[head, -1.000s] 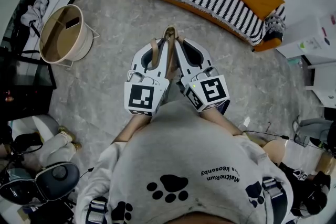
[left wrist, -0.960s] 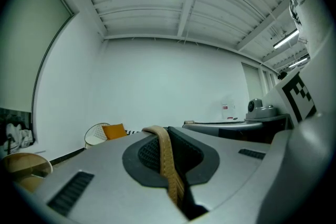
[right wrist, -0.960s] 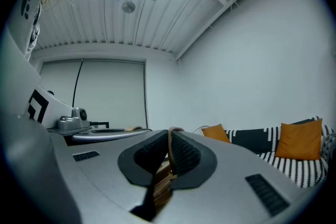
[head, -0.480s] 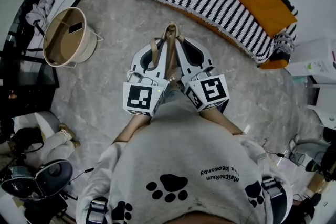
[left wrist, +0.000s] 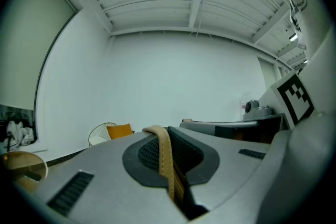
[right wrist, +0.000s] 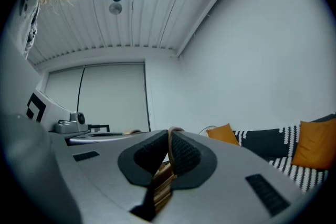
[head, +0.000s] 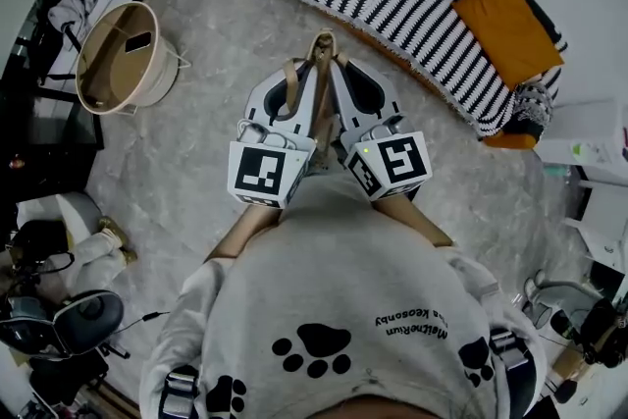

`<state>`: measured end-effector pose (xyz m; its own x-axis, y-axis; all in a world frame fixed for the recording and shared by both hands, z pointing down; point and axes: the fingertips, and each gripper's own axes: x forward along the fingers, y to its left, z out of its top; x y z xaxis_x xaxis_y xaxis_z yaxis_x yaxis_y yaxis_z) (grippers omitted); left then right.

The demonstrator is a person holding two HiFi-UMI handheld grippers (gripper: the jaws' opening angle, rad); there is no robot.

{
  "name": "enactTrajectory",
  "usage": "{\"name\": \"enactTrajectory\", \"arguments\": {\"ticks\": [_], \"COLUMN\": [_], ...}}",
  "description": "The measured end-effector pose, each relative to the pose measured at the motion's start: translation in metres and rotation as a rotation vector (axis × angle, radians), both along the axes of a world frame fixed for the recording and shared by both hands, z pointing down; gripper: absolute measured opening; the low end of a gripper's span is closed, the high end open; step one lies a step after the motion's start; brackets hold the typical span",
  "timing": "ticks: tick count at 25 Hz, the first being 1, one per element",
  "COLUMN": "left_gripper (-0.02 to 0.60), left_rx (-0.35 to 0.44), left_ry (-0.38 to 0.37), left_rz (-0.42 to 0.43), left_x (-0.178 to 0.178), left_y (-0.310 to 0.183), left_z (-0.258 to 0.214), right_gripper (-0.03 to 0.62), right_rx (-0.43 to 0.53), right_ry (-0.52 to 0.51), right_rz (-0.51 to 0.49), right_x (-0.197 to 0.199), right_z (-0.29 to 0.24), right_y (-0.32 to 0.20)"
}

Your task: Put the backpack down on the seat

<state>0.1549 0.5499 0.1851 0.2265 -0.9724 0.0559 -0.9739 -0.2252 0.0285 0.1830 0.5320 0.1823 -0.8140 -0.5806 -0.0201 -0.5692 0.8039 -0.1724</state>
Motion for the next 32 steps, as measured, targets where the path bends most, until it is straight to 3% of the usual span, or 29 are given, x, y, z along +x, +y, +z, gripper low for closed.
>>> {"name": "enactTrajectory", "arguments": {"ticks": [12,27,32], "left_gripper": [0.02,0.02,0.02], "left_rx": [-0.021,0.003,0.025], "left_ry": [0.02,0.016,0.03], "left_rz": [0.027,0.087,0.135], "left_x": [-0.033,-0.189,-0.219], "left_y": [-0.049,-0.206,-0.245], "left_z": [0.013,0.011,0.01], "right_gripper": [0.044,0.044,0.044], "right_rx": [-0.035,-0.024,-0.009], "right_ry": [0.014,0.024,0.028], "right_rz": [0.021,0.085,0.128], "right_x": [-0.034,-0.179,-0.207], "right_z": [0.014,0.015,0.012], "right_y": [-0.043,-0.196,-0.233]}}
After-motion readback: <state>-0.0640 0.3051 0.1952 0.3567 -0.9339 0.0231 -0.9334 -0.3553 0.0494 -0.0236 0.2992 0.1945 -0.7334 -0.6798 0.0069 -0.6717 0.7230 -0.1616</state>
